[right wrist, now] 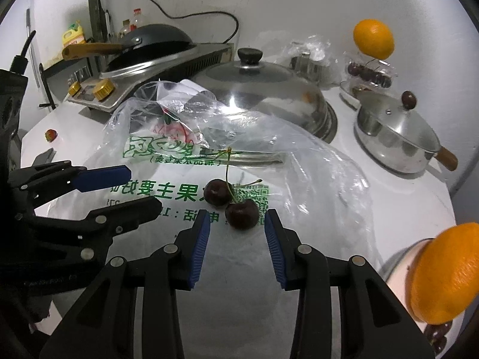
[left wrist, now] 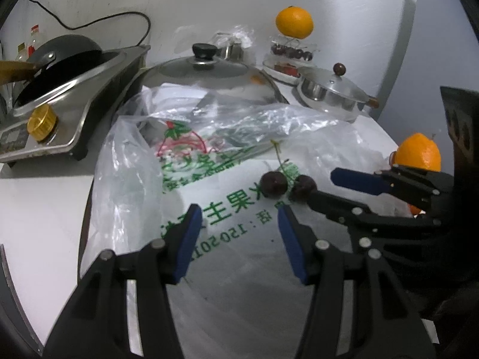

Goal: Organize fruits
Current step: 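Grasp a dark cherry with the right gripper while the left gripper grasps the last cherry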

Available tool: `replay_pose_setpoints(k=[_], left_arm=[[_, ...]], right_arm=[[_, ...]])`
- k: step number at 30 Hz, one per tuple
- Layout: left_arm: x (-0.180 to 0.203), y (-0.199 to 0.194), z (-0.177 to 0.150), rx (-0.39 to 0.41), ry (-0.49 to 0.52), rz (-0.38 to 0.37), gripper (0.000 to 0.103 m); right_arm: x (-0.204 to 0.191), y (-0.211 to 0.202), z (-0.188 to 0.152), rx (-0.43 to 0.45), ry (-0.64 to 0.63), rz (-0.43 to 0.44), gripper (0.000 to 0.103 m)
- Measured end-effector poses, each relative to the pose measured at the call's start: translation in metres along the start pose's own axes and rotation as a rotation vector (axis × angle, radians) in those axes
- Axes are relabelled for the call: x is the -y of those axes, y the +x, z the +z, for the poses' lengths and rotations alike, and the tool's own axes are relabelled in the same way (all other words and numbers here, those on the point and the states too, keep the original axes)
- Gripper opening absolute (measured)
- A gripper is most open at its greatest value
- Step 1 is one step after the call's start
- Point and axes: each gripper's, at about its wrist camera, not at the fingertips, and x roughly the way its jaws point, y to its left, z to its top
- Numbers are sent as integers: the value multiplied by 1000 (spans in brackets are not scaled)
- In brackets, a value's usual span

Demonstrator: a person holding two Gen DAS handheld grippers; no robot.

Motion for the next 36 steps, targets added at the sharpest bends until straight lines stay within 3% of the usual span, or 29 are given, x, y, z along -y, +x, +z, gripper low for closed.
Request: replay_pose_setpoints(k=[19,21,23,36], left_arm=[[-8,18,4,-31,-4,-3,55],[-7,19,5,-33,1,-4,57],[-6,19,6,-32,3,-8,63],[28,25,22,-48,91,0,64]], right_arm=[[6,36,3,-69,-1,-1,40],[5,35,3,-64,-6,0,32],[4,30,3,-49,-9,0,32],[34,-37,7,95,54,-25,32]])
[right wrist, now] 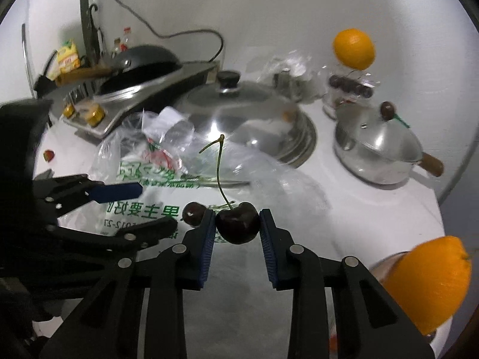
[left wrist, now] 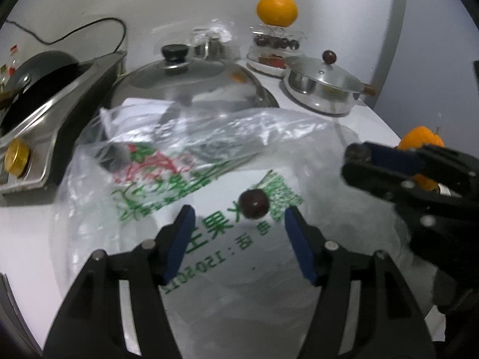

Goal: Organize fruits
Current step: 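Grasp a dark cherry with the right gripper while the left gripper grasps the last cherry, then carry both held cherries from the bag to the white plate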

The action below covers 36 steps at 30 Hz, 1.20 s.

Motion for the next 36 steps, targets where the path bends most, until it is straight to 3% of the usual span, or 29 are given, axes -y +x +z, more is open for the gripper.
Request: replay_pose_setpoints(k=[12,13,18,21,25,36], left_arm=[[16,33,10,-48,12,32,62],[16,34,10,-50,12,33,57],[16,43,10,-67,12,49,51],[18,45,10,-69,17,53,39],[19,48,8,-70,25,52,30],[27,28,7,-33,31,30,30]], right_arm=[[37,-26,-13,35,52,-32,32],[38,-26,-14,34,54,-32,32],[43,-28,-16,44,59,-23,32],[45,-30,-18,48,60,-26,32],[47,-32,-19,50,61,-34,32],[49,-54,-23,68,53,-79,32]])
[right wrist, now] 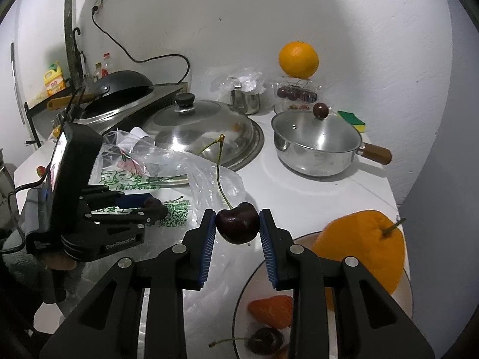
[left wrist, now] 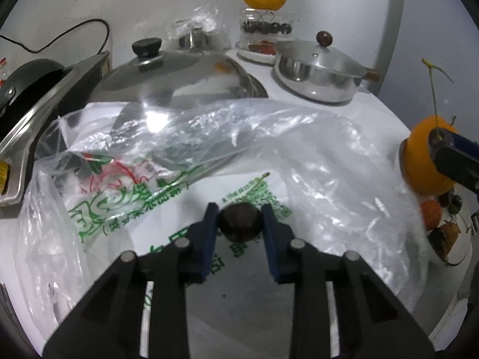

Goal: Organize fruits
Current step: 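Carry both held cherries from the bag to the white plate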

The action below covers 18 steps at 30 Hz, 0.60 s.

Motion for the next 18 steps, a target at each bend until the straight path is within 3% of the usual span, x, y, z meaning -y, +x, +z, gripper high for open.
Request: replay_pose_setpoints(k=[18], left_arm=[[46,-60,3,95,46,-41,30]], right_arm=[[12,-50,-17,52,12,-37,32]])
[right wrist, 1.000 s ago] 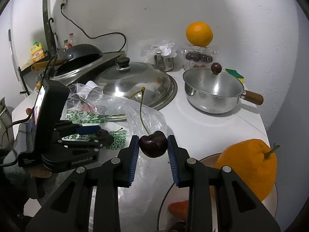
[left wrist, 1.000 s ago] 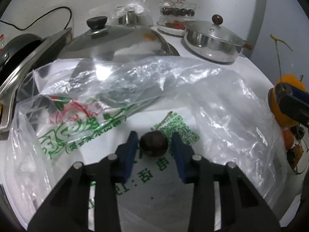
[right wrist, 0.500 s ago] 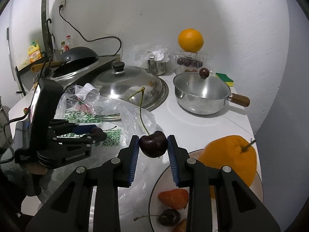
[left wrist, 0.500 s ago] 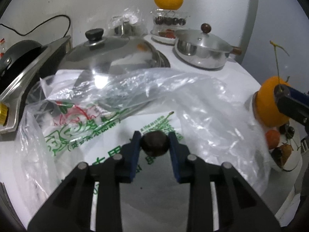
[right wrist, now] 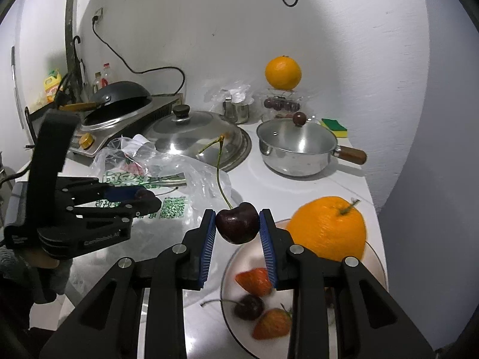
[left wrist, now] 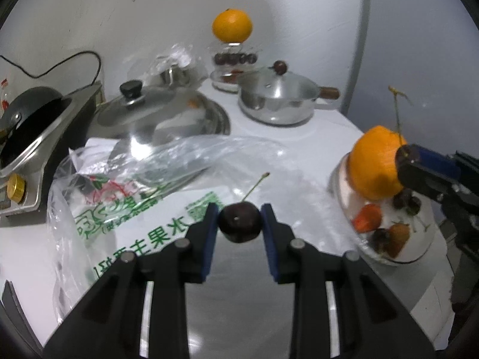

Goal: Organize fruits
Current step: 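Carry both held cherries from the bag to the white plate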

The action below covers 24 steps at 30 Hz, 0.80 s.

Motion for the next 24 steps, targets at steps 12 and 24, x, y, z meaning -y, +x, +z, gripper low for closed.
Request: replay_pose_setpoints(k=[12,24], left_arm=[[72,-15,1,15,73,-62,30],[134,-6,-9,-30,144,-136,30]], right_arm=[[52,-39,-24,26,54,-79,32],[84,-46,-56,-9,99,-99,32]])
